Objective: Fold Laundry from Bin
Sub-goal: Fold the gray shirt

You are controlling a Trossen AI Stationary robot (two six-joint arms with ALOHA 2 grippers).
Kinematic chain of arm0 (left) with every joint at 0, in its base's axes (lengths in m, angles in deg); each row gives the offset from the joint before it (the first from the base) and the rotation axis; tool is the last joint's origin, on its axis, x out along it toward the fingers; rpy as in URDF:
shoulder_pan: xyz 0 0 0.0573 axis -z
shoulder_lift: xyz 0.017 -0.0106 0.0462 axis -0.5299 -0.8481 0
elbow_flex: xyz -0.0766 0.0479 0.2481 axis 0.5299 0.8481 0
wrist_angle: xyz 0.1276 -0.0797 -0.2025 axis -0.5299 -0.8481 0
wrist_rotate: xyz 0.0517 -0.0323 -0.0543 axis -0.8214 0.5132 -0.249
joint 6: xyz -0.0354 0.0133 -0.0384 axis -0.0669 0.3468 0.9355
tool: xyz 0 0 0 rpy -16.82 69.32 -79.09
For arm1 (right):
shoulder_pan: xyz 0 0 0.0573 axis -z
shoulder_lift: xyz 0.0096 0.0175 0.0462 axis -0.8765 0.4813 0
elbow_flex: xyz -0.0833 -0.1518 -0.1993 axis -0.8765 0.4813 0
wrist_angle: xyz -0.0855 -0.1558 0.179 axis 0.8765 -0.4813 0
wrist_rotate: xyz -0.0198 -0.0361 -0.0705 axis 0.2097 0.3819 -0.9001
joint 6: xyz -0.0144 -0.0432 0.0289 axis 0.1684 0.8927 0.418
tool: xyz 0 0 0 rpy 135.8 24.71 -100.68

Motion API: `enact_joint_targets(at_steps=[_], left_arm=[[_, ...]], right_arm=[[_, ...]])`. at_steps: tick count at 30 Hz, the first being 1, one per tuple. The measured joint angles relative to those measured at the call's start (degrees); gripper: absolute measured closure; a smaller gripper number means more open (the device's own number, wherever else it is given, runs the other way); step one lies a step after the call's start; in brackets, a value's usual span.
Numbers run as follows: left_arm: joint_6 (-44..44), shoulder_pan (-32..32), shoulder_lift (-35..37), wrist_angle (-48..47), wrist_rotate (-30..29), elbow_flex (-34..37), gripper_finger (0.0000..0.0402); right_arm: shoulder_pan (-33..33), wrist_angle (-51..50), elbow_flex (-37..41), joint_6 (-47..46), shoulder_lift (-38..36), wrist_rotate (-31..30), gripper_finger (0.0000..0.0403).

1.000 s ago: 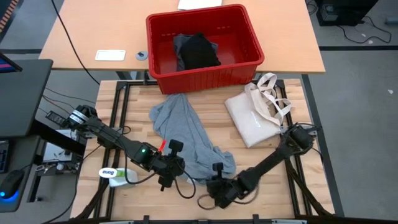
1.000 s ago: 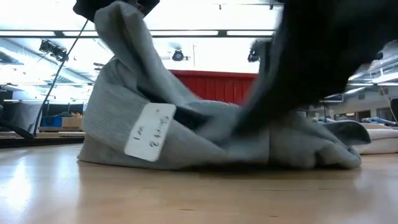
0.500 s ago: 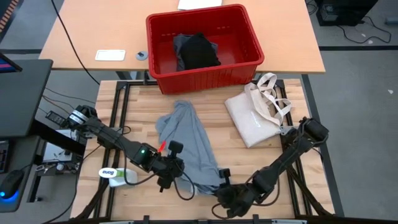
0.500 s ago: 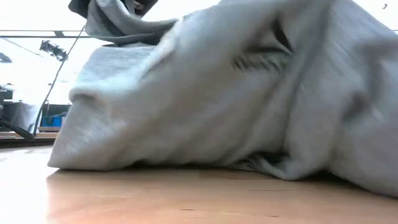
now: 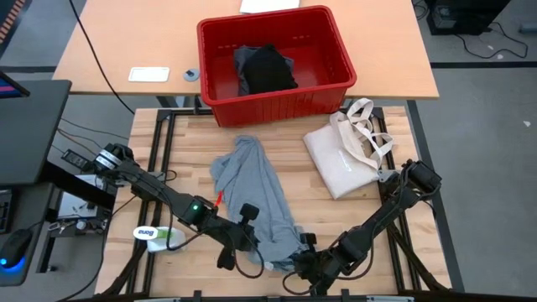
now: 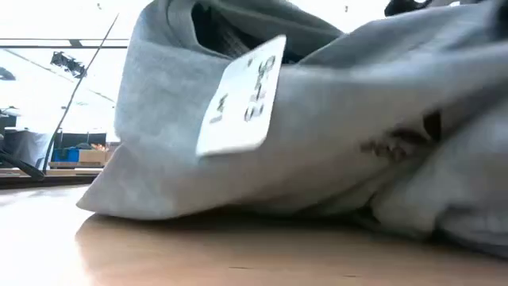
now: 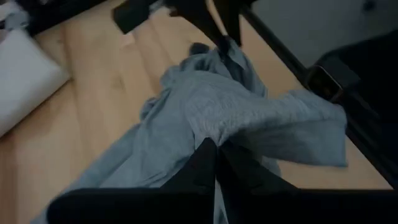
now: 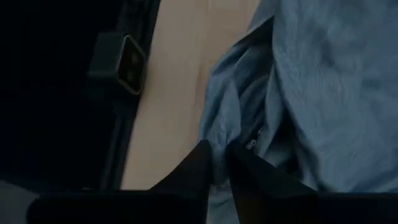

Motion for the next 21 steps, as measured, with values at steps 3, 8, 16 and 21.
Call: enact_joint_targets(at_steps=[3, 8, 16, 21], left_arm=[[-0.2, 0.0, -1.7, 1.6, 0.3, 0.0, 0.0354], [-0.5, -0.7, -5.6, 2.2, 2.2, 0.5, 0.0278], [-0.6, -0.1, -5.8, 2.6, 6.8, 0.5, 0.0192], [0.5, -0.2, -4.9, -5.8, 6.5, 0.4, 0.0193]], right_arm=[[-0.2, -2.5, 0.0, -4.8, 0.0, 2.0, 0.0315], [-0.5, -6.5, 0.0, -12.6, 0.0, 6.6, 0.0285], [-1.7, -7.3, 0.0, -11.5, 0.0, -7.3, 0.0278], [-1.3, -7.4, 1.3, -11.8, 1.1, -11.9, 0.0278]])
